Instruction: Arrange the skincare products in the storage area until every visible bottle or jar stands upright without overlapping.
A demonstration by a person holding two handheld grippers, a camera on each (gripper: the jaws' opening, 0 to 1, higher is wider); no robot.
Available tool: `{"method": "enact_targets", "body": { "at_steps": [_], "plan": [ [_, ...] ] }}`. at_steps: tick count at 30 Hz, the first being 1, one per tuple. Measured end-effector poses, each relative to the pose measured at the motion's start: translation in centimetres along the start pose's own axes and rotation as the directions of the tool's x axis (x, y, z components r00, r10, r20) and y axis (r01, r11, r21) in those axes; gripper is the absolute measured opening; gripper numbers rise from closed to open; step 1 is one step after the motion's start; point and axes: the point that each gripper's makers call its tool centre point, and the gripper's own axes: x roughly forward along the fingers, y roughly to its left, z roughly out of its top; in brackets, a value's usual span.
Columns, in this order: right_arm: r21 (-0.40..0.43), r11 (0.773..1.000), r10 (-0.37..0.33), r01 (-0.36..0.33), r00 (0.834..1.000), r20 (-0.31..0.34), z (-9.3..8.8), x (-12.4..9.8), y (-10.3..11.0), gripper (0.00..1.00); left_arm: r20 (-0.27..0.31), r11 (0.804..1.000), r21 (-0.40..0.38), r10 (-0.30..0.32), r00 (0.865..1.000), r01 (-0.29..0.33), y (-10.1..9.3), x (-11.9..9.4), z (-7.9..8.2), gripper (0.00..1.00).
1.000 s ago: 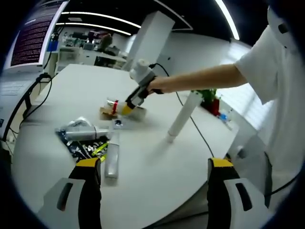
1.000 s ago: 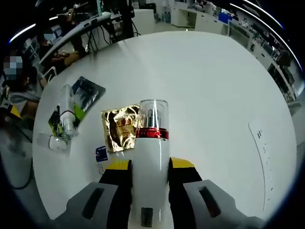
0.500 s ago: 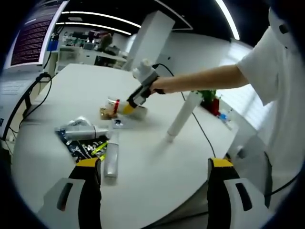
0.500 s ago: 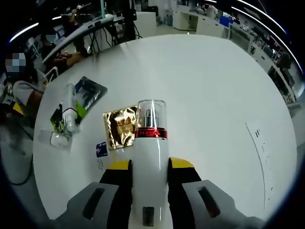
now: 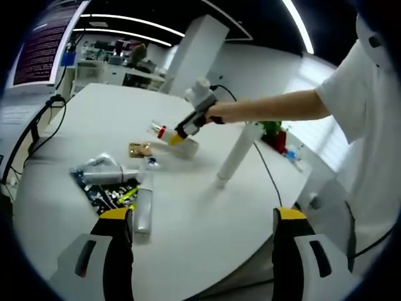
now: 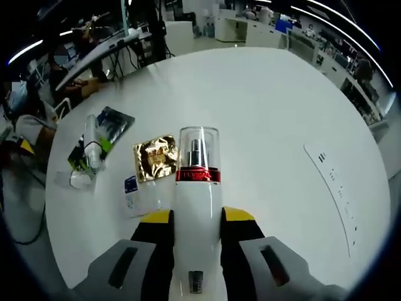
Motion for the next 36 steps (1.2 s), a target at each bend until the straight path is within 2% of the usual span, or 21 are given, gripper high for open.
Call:
{"method": "enact_targets", "body": {
  "at_steps": [17,25,36],
  "plan": [
    [0.113,0.991,-0.083,0.076,0.995,0.055,-2.9,-5.2,-2.1,0.26,-0.004,0.999,0.045,-0.026,1.0,0.026,-2.2,-0.2,1.2,0.84],
    [0.184,0.976,-0.134,0.114,0.986,0.098,-4.8,-8.1,-2.8,0.26,-0.007,0.997,0.071,-0.034,0.999,0.035,-3.5,-0.7,1.6,0.84],
    [0.276,0.95,-0.188,0.144,0.972,0.141,-7.6,-11.6,-2.7,0.26,0.006,0.993,0.108,-0.051,0.999,0.05,-5.1,-1.1,2.3,0.84]
  ]
}}
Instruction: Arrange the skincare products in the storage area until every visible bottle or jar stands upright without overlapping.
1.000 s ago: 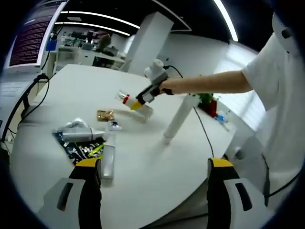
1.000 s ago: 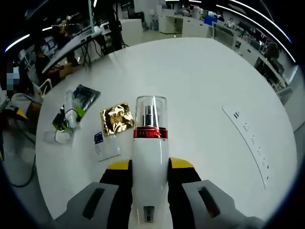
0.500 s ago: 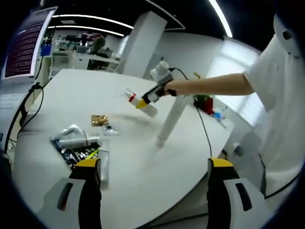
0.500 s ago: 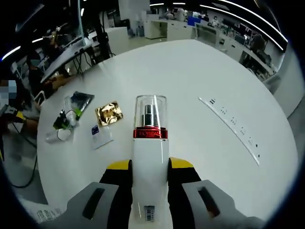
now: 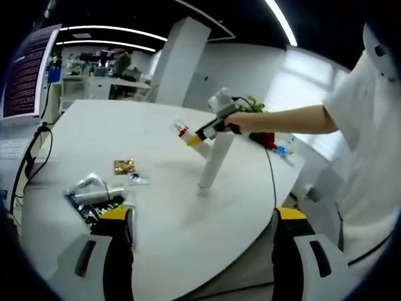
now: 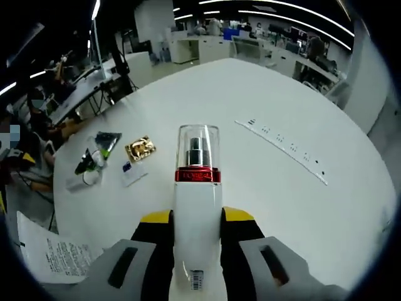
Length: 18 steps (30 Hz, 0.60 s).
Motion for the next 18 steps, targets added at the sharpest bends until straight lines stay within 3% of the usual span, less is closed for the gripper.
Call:
{"method": "enact_targets", "body": {
  "at_steps": [14,18],
  "plan": [
    [0.107,0.993,-0.06,0.05,0.994,0.091,-3.1,-6.1,-0.2,0.26,0.024,0.999,0.024,-0.025,0.999,0.024,-1.5,-0.4,1.0,0.84],
    [0.139,0.989,-0.072,0.054,0.99,0.125,-4.0,-7.9,1.1,0.26,0.022,0.999,0.03,-0.042,0.999,0.041,-2.2,-0.1,1.1,0.84]
  ]
}}
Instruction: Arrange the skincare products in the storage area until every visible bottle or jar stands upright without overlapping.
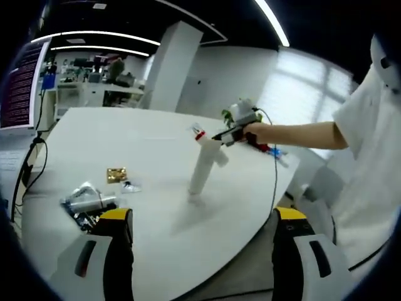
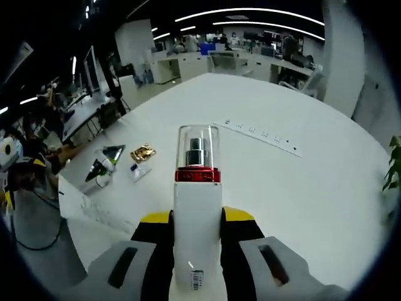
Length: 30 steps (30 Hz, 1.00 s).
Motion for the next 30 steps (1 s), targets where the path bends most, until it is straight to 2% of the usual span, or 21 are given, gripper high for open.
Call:
{"method": "enact_targets", "body": {
  "at_steps": [2,5,10,17,21,24,30],
  "plan": [
    [0.007,1.0,0.003,-0.003,1.0,0.016,-0.3,-0.5,-0.1,0.26,0.0,1.0,0.004,-0.014,1.0,0.014,-0.5,0.2,0.2,0.84],
    [0.023,1.0,0.007,-0.008,0.999,0.042,-0.8,-1.9,1.3,0.26,-0.002,0.999,0.015,-0.03,1.0,0.03,-1.2,0.6,0.4,0.84],
    [0.052,0.999,0.006,-0.011,0.996,0.084,-1.7,-3.8,1.8,0.26,-0.005,0.998,0.027,-0.061,0.998,0.062,-2.6,1.0,0.6,0.84],
    [0.114,0.993,-0.02,-0.002,0.981,0.193,-2.6,-8.3,3.3,0.26,-0.014,0.995,0.036,-0.092,0.996,0.093,-3.9,1.7,0.7,0.84],
    [0.128,0.992,-0.017,-0.015,0.969,0.247,-2.8,-10.0,5.3,0.26,0.004,0.995,0.011,-0.101,0.995,0.101,-4.3,2.0,1.2,0.83],
    [0.122,0.992,-0.01,-0.027,0.955,0.298,-2.6,-11.1,7.9,0.26,0.024,0.995,-0.006,-0.097,0.995,0.097,-4.5,2.0,1.8,0.82],
    [0.098,0.993,0.033,-0.071,0.938,0.345,-2.6,-11.5,12.8,0.27,0.038,0.996,-0.026,-0.086,0.996,0.087,-4.8,1.9,2.1,0.82]
  ]
}}
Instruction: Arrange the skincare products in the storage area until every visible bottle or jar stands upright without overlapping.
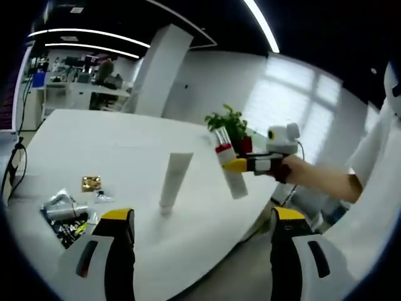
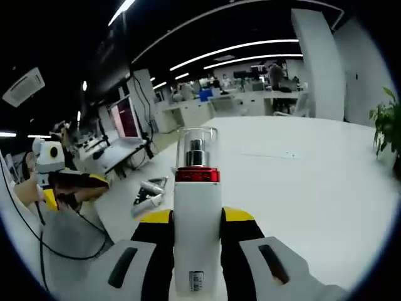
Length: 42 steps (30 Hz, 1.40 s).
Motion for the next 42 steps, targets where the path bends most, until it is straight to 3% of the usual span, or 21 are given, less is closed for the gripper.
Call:
{"method": "enact_targets", "body": {
  "at_steps": [3,13,18,22,25,34,42],
  "plan": [
    [-0.007,0.999,0.033,-0.032,0.999,0.035,0.0,0.7,2.7,0.27,0.003,1.0,-0.009,0.003,1.0,-0.003,-0.1,-0.1,0.0,0.81],
    [-0.05,0.991,0.125,-0.122,0.99,0.061,-0.2,2.9,8.9,0.27,0.042,0.999,-0.042,0.022,0.999,-0.02,-0.3,-0.3,1.0,0.78],
    [-0.163,0.975,0.16,-0.151,0.986,0.043,-0.3,3.5,12.4,0.27,0.057,0.998,-0.06,0.037,0.998,-0.034,-0.3,-0.3,1.2,0.76],
    [-0.184,0.966,0.194,-0.184,0.98,0.038,-0.9,3.8,14.7,0.27,0.066,0.998,-0.06,0.036,0.997,-0.032,-0.5,-0.3,1.4,0.75],
    [-0.243,0.946,0.227,-0.213,0.974,0.029,-1.0,3.9,16.6,0.27,0.086,0.997,-0.073,0.033,0.996,-0.027,-0.8,-0.4,1.9,0.74],
    [-0.282,0.935,0.243,-0.213,0.967,0.074,0.0,3.9,18.7,0.27,0.113,0.994,-0.095,0.065,0.991,-0.054,-0.9,-1.0,2.7,0.65],
    [-0.246,0.946,0.244,-0.21,0.963,0.114,0.5,3.4,18.9,0.27,0.106,0.998,-0.03,0.066,0.992,-0.063,-1.8,-0.8,3.2,0.51]
  ]
}}
